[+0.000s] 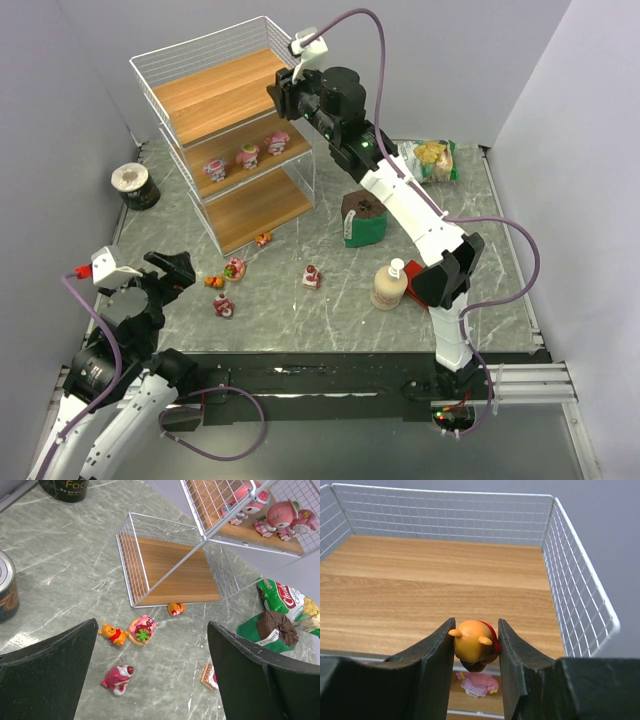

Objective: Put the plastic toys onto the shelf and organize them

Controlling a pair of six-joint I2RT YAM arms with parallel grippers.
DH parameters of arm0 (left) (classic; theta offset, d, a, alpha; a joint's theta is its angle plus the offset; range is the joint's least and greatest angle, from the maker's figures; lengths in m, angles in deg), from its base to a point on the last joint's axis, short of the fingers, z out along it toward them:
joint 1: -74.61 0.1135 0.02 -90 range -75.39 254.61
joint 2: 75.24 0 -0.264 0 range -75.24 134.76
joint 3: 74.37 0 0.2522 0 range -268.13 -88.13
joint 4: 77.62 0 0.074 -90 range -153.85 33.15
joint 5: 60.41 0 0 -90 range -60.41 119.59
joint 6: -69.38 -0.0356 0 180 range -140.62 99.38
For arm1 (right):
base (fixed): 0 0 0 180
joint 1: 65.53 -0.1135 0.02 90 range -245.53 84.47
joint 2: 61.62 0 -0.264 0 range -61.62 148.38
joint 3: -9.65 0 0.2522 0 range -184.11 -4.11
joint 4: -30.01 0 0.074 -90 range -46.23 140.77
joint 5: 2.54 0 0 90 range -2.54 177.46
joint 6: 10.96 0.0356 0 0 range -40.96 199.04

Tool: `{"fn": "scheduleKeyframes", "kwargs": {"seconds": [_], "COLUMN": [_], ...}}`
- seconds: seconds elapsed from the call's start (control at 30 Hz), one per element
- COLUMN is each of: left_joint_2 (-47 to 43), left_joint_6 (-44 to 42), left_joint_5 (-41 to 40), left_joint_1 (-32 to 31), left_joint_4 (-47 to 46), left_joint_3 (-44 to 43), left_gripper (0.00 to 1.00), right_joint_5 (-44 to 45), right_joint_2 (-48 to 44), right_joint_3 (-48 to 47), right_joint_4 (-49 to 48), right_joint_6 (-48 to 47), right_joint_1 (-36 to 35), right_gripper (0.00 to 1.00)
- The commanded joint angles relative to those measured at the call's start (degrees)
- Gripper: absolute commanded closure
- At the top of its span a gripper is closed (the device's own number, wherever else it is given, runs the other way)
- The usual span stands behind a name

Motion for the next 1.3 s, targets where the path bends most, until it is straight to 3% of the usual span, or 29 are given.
{"fn": "scheduleKeyframes", "kwargs": {"seconds": [0.0,0.27,0.6,0.9,1.07,1.27], "left_joint_2": [0.5,0.5,0.15,0.24,0.15,-0.11], "left_joint_6": [-0.73,-0.73,-0.55,-0.47,-0.38,-0.38], "left_joint_5": [-0.07,-0.16,-0.34,-0.43,-0.6,-0.51], "left_joint_1": [-0.07,-0.07,-0.07,-0.07,-0.07,-0.07], "left_joint_4": [-1.57,-1.49,-1.4,-1.31,-1.05,-1.05], "left_joint_3": [-0.03,-0.03,-0.03,-0.03,-0.12,-0.12], "left_gripper": [0.04,0.04,0.03,0.04,0.03,0.04], "right_joint_5": [-0.71,-0.01,0.79,0.61,1.05,1.31], "right_joint_2": [1.55,2.96,4.72,5.42,4.54,1.56], "right_joint_3": [-2.75,-3.1,-3.9,-4.07,-4.25,-1.18], "right_joint_4": [-3.31,-3.39,-2.6,-1.64,1.78,2.59], "right_joint_6": [-0.78,-0.95,-1.31,0.27,3.61,5.9], "right_joint_1": [0.2,0.46,0.81,1.34,1.78,2.48], "right_gripper": [0.96,0.92,0.66,0.55,0.58,0.71]}}
